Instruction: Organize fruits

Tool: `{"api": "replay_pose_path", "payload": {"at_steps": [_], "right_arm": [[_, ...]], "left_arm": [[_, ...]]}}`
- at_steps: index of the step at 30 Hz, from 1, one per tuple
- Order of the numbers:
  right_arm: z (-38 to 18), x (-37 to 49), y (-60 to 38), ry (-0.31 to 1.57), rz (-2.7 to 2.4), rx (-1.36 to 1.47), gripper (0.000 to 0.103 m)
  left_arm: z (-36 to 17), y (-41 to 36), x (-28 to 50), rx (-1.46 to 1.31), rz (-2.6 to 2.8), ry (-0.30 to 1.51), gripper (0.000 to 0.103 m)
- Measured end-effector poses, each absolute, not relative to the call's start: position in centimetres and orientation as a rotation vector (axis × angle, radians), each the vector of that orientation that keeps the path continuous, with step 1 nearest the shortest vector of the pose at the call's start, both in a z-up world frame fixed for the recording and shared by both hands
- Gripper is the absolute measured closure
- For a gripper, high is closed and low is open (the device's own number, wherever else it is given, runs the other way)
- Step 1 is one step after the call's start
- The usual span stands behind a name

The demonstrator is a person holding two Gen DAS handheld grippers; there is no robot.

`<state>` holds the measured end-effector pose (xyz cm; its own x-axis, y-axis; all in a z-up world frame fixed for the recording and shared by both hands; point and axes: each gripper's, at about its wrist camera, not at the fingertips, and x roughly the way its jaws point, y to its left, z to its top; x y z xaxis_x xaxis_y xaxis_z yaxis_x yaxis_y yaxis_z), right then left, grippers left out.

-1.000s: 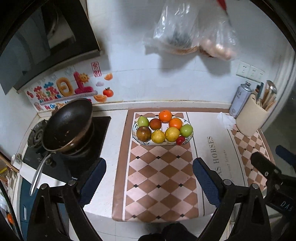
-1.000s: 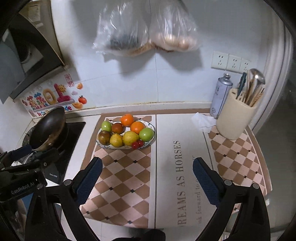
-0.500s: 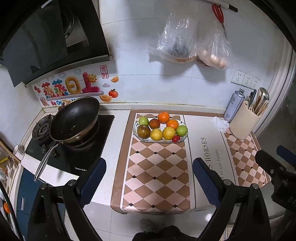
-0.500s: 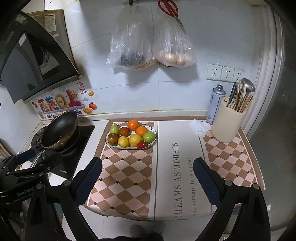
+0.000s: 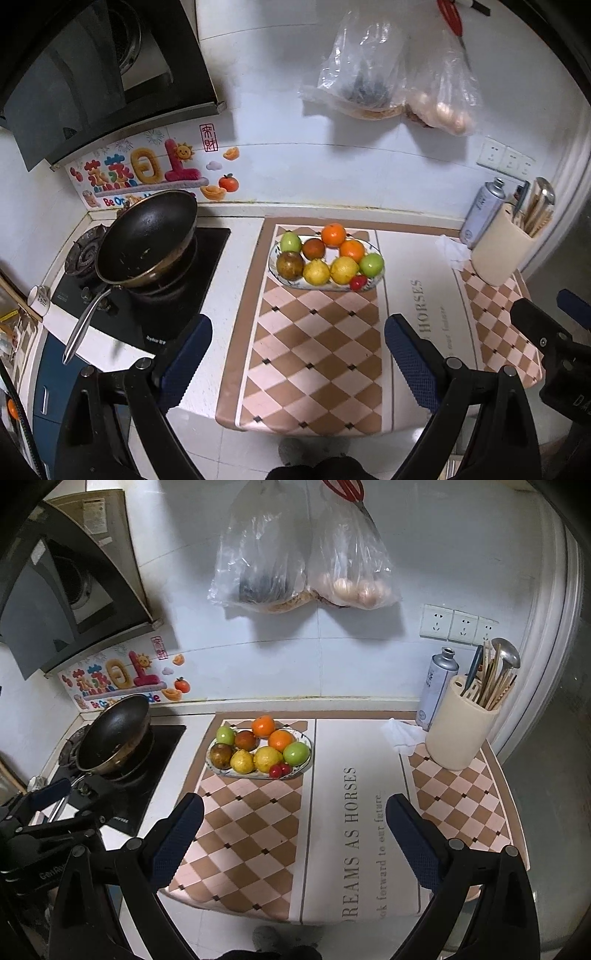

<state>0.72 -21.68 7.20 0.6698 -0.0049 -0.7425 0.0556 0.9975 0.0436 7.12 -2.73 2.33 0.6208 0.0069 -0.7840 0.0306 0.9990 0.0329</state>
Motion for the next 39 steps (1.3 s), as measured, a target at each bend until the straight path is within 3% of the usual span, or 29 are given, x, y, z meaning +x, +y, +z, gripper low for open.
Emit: {"api": "replay_pose_path", "payload": {"at_steps": [5,7,21,39], "right_arm": [[5.7,4.1,-22.2,0.858,-0.035,0.057,0.002],[4.8,5.8,-22.3,0.874,-0.034,0.049,0.002],[-1.6,14.1,-22.0,1.002,-0.033,0.022,0.002],[-2.2,14.6,-21.6,1.022,-0.003,0.035,0.002]], "left_arm": [[1.1,-2.9,10.0,0.057,0.008,0.927,0.007],[0.4,-3.1,11.1,0.066,0.013,0.934,0.0],[-4.9,-3.7,16.9,0.085,0.035,1.05,0.0],[-5.0,-3.3,17.3,0.071,0.02,1.067,0.0]]}}
